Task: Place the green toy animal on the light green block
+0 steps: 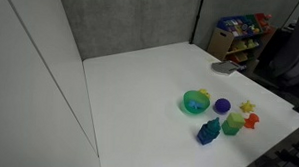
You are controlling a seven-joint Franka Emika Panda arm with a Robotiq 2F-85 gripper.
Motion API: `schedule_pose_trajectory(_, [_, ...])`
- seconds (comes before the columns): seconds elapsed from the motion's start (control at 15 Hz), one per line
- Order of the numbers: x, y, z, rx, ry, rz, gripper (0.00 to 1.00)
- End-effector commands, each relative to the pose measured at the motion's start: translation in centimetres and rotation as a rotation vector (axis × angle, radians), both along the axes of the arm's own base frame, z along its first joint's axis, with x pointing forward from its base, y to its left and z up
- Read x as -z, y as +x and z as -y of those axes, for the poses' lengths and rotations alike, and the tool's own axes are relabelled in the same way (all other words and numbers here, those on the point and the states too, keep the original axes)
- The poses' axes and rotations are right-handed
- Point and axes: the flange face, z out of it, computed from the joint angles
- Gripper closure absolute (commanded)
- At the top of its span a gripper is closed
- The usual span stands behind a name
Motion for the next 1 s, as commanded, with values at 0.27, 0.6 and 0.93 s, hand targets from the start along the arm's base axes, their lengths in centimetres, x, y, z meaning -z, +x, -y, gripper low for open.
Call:
schedule_pose_trajectory(0.27, [-0.1,0.0,0.0,0.0,0.0,0.0,0.0])
schedule_pose_trajectory(0.6, [0.0,1.1,-0.6,0.016,-0.005,0.023,0.0])
schedule_pose_trajectory(0.93, [-0.1,3.4,-1.8,0.024,-0.003,0.085,0.0])
